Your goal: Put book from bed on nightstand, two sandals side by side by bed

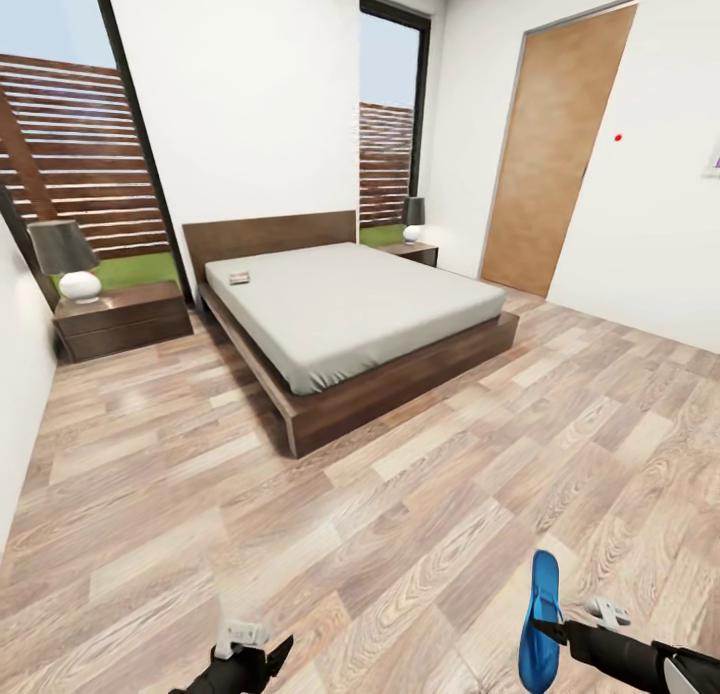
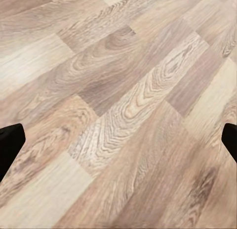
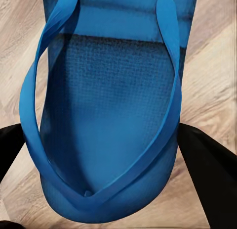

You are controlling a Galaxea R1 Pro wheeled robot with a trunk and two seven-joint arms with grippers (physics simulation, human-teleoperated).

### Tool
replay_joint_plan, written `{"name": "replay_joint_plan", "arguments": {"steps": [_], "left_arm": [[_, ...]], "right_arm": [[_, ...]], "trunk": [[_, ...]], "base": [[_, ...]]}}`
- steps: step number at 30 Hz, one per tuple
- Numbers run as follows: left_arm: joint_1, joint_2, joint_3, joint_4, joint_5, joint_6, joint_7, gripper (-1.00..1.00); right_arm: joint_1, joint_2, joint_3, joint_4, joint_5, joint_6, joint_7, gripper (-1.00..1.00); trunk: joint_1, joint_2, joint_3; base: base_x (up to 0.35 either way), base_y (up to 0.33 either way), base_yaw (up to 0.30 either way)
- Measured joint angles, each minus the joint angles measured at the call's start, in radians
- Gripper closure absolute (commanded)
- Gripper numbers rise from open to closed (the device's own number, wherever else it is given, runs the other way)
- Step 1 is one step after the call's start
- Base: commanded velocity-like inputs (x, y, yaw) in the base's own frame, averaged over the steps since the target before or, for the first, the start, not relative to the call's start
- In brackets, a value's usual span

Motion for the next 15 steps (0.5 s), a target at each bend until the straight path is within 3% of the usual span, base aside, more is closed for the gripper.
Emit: {"name": "replay_joint_plan", "arguments": {"steps": [3, 9, 15], "left_arm": [[0.0, -0.001, -0.006, 0.052, 0.0, -0.056, 0.0, -1.0], [0.0, -0.001, -0.01, 0.137, -0.001, -0.081, 0.0, -1.0], [0.0, -0.011, -0.014, 0.159, -0.002, -0.085, 0.0, -1.0]], "right_arm": [[0.0, 0.001, 0.001, 0.015, 0.001, 0.0, 0.0, 1.0], [0.0, 0.008, 0.0, 0.033, 0.0, -0.005, -0.001, 1.0], [0.0, 0.01, 0.001, 0.035, -0.001, -0.195, -0.003, 1.0]], "trunk": [[-0.012, 0.021, 0.009], [-0.035, 0.063, 0.028], [-0.054, 0.098, 0.044]], "base": [[0.0, 0.0, -0.207], [0.0, 0.0, -0.224], [0.0, 0.0, -0.258]]}}
